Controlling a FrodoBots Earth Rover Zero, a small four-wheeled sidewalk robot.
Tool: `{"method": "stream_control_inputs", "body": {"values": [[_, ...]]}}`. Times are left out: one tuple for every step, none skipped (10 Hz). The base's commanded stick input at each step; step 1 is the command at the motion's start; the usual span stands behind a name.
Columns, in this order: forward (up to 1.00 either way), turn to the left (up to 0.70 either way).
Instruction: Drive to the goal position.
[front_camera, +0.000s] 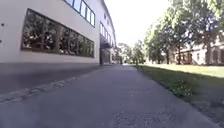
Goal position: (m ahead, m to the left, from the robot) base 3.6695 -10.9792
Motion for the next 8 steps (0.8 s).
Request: {"method": "stream_control_inputs", "body": {"values": [[0.45,0.00],[0.45,0.00],[0.45,0.00],[0.45,0.00],[0.45,0.00],[0.45,0.00],[0.45,0.00],[0.45,0.00]]}}
